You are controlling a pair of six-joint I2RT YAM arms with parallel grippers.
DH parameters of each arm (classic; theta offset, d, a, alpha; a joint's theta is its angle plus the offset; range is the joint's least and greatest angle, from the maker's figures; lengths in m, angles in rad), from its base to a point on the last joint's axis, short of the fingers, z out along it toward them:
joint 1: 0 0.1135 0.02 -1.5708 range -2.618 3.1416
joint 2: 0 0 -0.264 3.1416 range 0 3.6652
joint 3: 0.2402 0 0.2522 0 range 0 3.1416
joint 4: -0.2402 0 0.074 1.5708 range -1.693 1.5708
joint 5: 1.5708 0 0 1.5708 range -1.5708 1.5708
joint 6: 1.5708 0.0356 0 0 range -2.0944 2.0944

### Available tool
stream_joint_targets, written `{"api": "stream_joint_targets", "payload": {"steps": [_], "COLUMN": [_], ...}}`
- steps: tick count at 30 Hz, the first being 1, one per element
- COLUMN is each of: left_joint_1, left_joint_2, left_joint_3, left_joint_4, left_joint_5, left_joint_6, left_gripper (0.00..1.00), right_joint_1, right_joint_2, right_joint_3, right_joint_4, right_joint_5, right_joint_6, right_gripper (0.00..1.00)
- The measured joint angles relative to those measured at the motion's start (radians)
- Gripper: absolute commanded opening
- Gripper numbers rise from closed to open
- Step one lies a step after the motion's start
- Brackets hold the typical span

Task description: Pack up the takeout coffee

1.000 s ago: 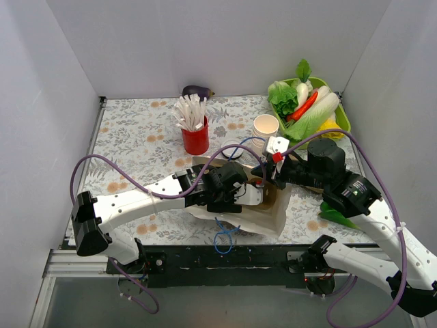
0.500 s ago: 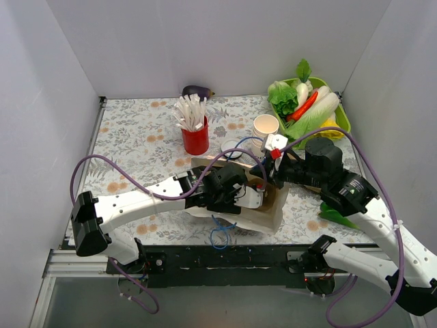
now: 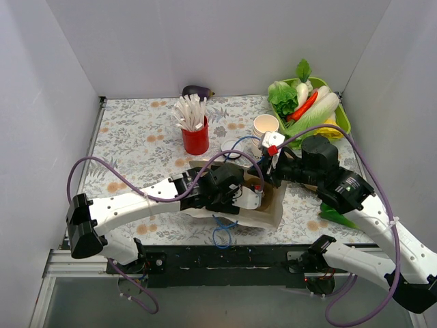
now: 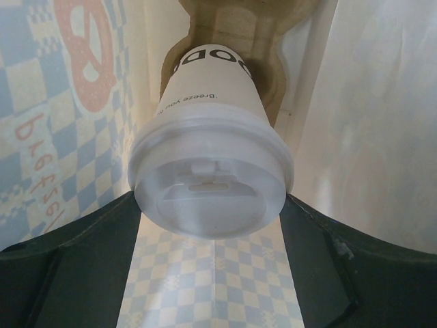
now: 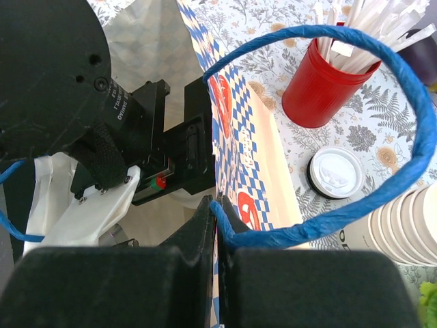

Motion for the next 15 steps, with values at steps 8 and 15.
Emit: {"api": "stream_joint_targets", "payload": {"steps": [8, 15], "left_joint_1": [0.0, 0.0], "left_joint_2": [0.001, 0.001], "left_joint_3": [-0.022, -0.037], "left_joint_4": [0.007, 0.005], "left_joint_5": [-0.013, -0.031], "left_joint_6": [0.016, 0.012], "left_gripper": [0.0, 0.0], "right_joint_1": [0.0, 0.0], "right_joint_2": [0.01, 0.02], "right_joint_3": [0.0, 0.0], "right_joint_4": [0.0, 0.004], "right_joint_5": [-0.013, -0.027], "right_joint_6": [0.001, 0.001], "right_gripper": [0.01, 0.01]}}
